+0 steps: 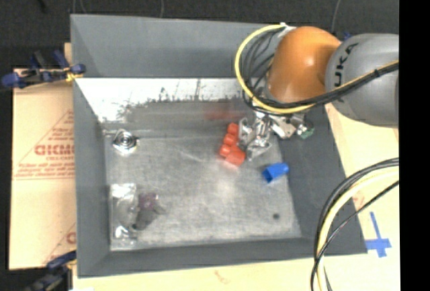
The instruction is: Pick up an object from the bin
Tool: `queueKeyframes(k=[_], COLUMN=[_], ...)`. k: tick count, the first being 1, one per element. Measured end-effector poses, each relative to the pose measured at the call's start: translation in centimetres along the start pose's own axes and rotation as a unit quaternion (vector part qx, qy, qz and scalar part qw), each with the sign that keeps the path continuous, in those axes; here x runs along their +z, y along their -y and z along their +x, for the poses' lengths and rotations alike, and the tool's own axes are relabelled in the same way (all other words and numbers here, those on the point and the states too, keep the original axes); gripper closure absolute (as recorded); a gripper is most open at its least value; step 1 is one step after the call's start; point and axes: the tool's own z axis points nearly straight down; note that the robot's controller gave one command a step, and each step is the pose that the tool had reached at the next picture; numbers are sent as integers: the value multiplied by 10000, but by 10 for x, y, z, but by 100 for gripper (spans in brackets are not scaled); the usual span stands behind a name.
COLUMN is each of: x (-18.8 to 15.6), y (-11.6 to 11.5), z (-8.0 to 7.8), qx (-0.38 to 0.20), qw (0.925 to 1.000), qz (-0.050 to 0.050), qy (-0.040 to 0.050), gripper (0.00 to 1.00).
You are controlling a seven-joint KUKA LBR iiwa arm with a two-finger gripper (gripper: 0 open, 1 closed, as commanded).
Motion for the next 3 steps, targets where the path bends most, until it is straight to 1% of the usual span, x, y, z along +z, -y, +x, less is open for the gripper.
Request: queueKeyframes(k=[1, 2, 3], x=[0, -1, -160], y=[0, -1, -20], z=[1, -3, -18], qx=[15, 11, -497], qw=[10000, 10000, 9988], qz=[-7, 5, -17], qy=[-3, 50, -16], gripper=[0, 100, 100])
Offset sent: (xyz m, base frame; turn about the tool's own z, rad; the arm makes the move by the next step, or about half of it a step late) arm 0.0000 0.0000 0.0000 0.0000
